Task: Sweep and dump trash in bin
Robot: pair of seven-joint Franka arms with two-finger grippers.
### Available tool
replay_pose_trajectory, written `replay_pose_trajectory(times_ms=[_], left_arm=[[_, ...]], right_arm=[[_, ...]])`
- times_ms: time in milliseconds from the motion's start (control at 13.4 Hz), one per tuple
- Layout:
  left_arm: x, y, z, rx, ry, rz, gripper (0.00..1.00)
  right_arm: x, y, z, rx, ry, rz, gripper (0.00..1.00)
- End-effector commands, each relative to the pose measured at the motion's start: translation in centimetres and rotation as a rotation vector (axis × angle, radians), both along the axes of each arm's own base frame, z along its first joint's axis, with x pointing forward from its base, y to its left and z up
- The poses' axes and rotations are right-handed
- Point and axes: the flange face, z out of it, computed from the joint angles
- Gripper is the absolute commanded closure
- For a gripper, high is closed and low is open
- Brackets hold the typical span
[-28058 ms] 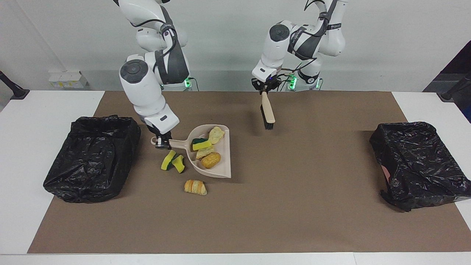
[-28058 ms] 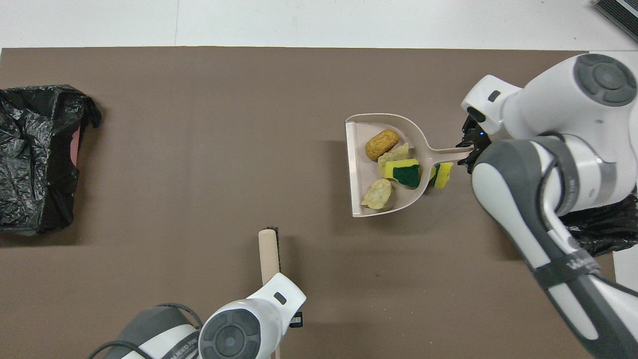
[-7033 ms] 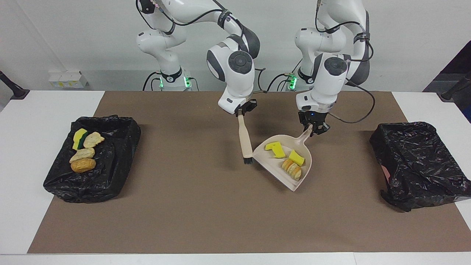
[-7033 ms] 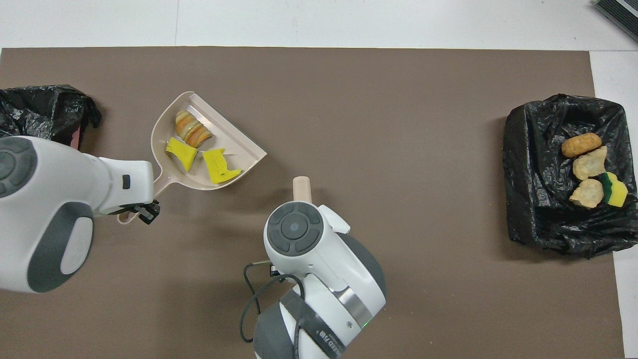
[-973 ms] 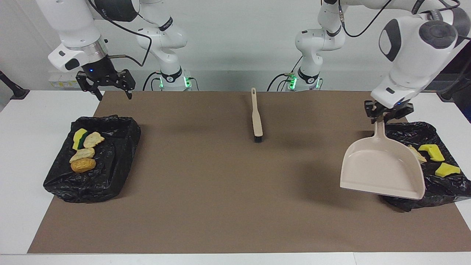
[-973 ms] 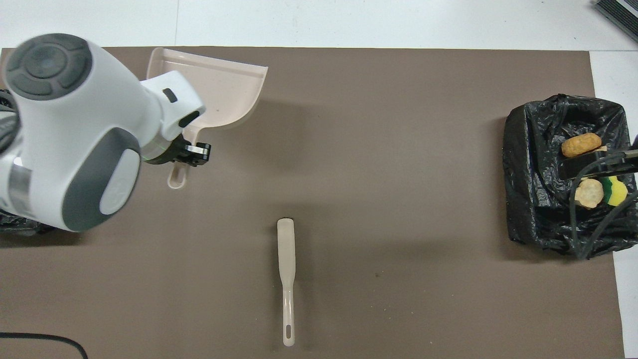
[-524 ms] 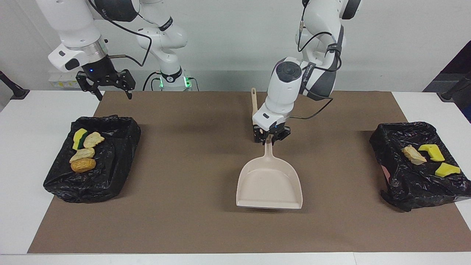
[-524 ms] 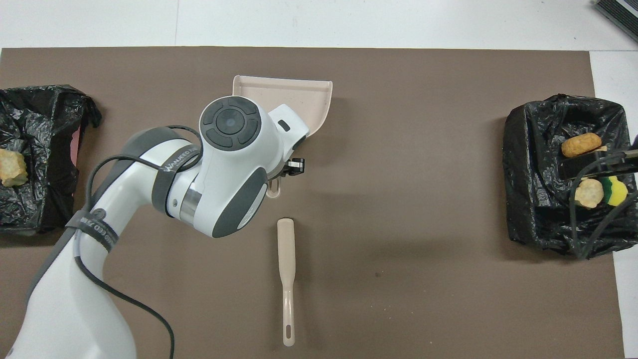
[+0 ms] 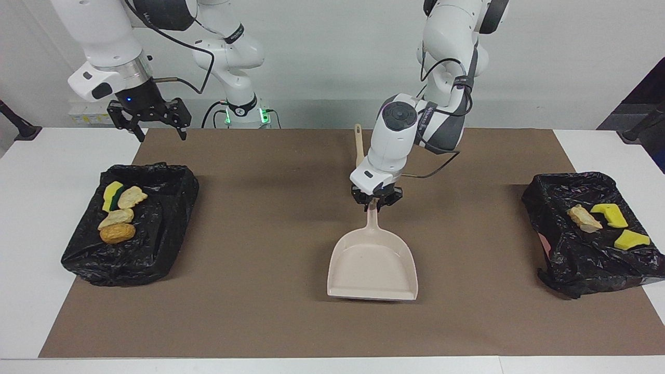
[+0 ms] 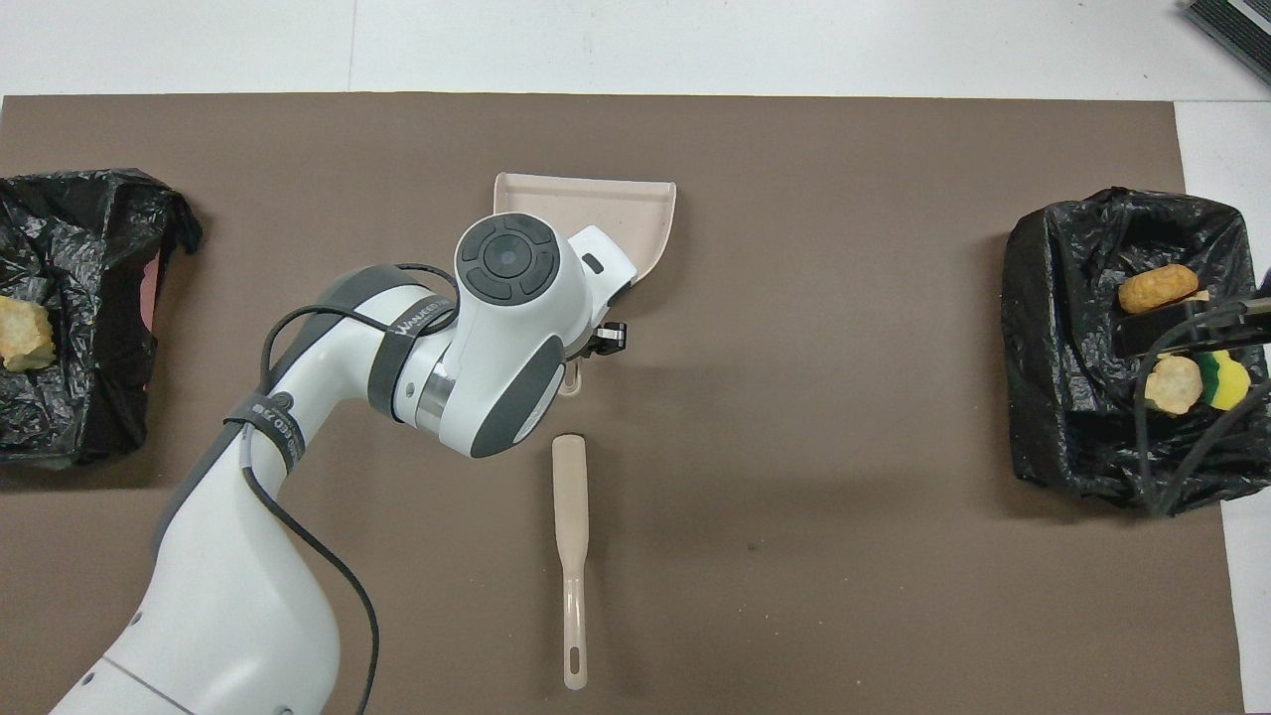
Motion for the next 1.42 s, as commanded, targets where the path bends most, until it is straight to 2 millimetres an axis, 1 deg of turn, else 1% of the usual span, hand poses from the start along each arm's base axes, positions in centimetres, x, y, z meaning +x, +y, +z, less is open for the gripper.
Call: replay_pose_trajectory(times_ms=[0, 374, 599, 673, 748, 823, 898, 973, 1047, 1122, 1197, 1347], left_arm=[[0.1, -0.4, 0.4, -0.012, -0.026, 0.010, 1.00], [1.0, -0.2, 0.5, -0.025, -0.025, 0.035, 1.00], [1.1, -0.1, 0.4, -0.029, -0.028, 0.042, 1.00], [1.0, -0.4, 0.0, -0.034, -0.037, 0.038, 1.00], [1.3, -0.1, 0.0, -0.042, -0.047, 0.049, 0.94], [1.5, -0.1, 0.2, -0.048, -0.055, 0.052, 0.31], [1.6, 0.2, 0.6, -0.047, -0.054, 0.056, 0.00], [1.9, 1.0, 1.5, -0.048, -0.056, 0.069, 0.00], [2.6, 2.8, 2.8, -0.046, -0.055, 0.094, 0.00], [2.8, 3.8, 4.2, -0.044, -0.056, 0.109, 0.00], [3.0, 5.1, 6.1, -0.046, -0.073, 0.128, 0.00], [3.9, 8.6, 7.7, -0.027, -0.054, 0.175, 0.00]], right_arm=[[-0.4, 0.1, 0.4, 0.005, 0.006, -0.017, 0.00], [-0.4, 0.0, 0.4, 0.005, 0.006, -0.018, 0.00], [-0.4, 0.1, 0.4, 0.005, 0.006, -0.017, 0.00], [-0.4, 0.1, 0.4, 0.005, 0.006, -0.017, 0.00], [-0.4, 0.1, 0.4, 0.005, 0.006, -0.017, 0.00], [-0.4, 0.1, 0.4, 0.005, 0.006, -0.017, 0.00], [-0.4, 0.1, 0.4, 0.005, 0.006, -0.017, 0.00], [-0.4, 0.1, 0.4, 0.005, 0.006, -0.017, 0.00], [-0.4, 0.1, 0.4, 0.005, 0.006, -0.017, 0.00], [-0.4, 0.1, 0.4, 0.005, 0.006, -0.017, 0.00], [-0.4, 0.1, 0.4, 0.005, 0.006, -0.017, 0.00], [-0.4, 0.1, 0.4, 0.005, 0.006, -0.017, 0.00]])
